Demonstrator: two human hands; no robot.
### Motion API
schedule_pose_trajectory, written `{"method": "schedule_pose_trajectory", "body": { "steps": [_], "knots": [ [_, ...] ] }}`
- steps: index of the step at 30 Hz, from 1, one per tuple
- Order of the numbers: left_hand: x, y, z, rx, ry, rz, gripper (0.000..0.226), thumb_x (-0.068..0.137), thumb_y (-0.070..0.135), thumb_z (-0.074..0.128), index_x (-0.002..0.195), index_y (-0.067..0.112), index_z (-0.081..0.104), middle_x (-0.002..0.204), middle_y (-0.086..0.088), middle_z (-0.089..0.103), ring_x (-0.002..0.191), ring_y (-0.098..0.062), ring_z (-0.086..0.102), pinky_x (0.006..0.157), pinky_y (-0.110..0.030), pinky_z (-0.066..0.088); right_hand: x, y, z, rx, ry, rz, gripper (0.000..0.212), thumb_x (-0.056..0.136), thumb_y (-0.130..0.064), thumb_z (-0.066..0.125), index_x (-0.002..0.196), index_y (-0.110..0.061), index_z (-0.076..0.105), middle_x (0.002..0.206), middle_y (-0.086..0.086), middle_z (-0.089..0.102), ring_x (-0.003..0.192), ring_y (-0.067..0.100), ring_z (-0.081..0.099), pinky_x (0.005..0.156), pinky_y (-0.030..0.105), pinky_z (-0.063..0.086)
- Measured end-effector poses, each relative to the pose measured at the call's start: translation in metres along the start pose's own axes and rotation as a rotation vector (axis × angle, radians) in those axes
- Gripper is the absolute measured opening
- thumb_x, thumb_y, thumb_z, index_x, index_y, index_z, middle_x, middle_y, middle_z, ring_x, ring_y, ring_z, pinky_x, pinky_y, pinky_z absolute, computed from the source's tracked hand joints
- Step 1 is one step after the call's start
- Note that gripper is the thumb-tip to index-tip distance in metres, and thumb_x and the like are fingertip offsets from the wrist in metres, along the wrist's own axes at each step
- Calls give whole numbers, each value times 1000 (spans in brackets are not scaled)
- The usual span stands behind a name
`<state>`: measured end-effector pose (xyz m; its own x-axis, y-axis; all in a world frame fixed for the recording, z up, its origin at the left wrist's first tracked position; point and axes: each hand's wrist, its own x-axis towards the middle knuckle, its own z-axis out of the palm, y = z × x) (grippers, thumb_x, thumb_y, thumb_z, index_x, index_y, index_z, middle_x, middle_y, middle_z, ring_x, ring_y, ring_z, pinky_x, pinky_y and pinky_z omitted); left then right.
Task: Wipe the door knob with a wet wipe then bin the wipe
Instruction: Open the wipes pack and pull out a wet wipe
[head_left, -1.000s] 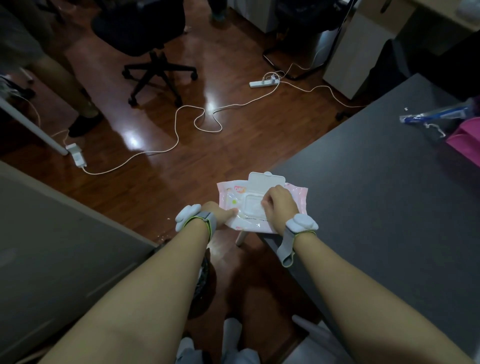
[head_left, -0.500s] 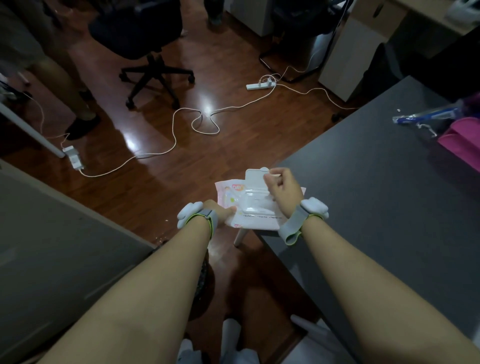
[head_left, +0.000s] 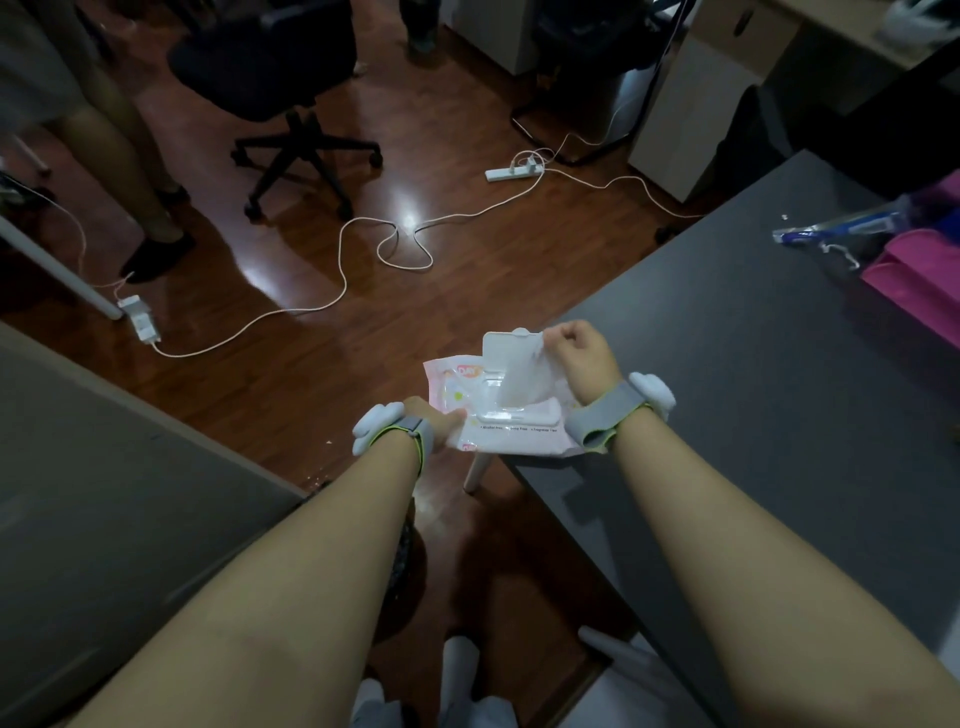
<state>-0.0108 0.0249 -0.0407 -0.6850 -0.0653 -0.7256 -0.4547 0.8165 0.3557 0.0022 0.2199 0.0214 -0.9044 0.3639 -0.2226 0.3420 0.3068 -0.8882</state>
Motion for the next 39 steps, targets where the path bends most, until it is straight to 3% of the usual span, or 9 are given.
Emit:
{"method": "schedule_pose_trajectory", "body": {
  "steps": [6,10,14,19,22,26,31,35,39],
  "knots": [
    [7,-2,2,30,32,-17,70,70,64,56,109,6,65,111,-14,68,103,-32,64,95,-40,52,14,-19,-22,148,269,36,32,96,-16,50,112,10,59,91,8,54,82,11,50,52,2,36],
    [-1,2,8,18,227,-16,78,68,62,58,127,12,44,127,-12,55,116,-31,54,94,-37,46,19,-22,-37,87,339,64,34,95,-23,51,111,4,63,89,8,54,77,14,50,57,19,32],
    [-10,18,11,-94,546,384,48,83,30,58,126,11,48,126,-16,52,116,-36,48,96,-39,37,19,-12,-48,51,314,98,33,94,-24,53,112,2,64,94,9,59,88,16,52,62,16,32],
    [-20,52,7,-166,451,633,46,89,13,50,135,11,47,138,-12,51,129,-29,44,108,-34,33,16,9,-60,97,280,196,30,94,-27,53,107,-3,65,92,6,57,87,17,50,75,23,37],
    [-24,57,6,-140,508,700,29,93,20,50,118,12,61,121,-13,61,116,-30,53,98,-34,41,14,13,-69,148,279,246,25,92,-35,54,88,-13,65,81,2,56,80,19,49,69,25,39],
    [-32,45,6,39,637,825,18,89,22,56,85,10,69,89,-15,62,90,-33,56,74,-41,46,11,14,-71,270,265,223,36,87,-33,63,106,-2,67,88,4,60,77,16,56,69,26,44],
    [-40,34,22,279,408,947,21,89,21,56,100,11,70,112,-9,63,110,-28,54,83,-40,48,11,13,-61,372,237,220,26,89,-13,58,113,-4,63,93,8,60,86,21,57,80,30,45],
    [-39,27,32,348,262,920,29,93,15,49,117,12,66,131,-7,56,124,-21,49,94,-32,44,15,19,-58,399,219,218,12,86,-12,56,94,-16,63,88,5,62,85,23,58,82,35,48],
    [-41,23,40,290,140,766,39,95,13,42,132,14,53,148,-9,40,136,-26,37,111,-37,36,17,26,-62,384,215,244,14,85,-17,55,97,-20,61,96,8,62,88,26,58,78,39,48]
  ]
}}
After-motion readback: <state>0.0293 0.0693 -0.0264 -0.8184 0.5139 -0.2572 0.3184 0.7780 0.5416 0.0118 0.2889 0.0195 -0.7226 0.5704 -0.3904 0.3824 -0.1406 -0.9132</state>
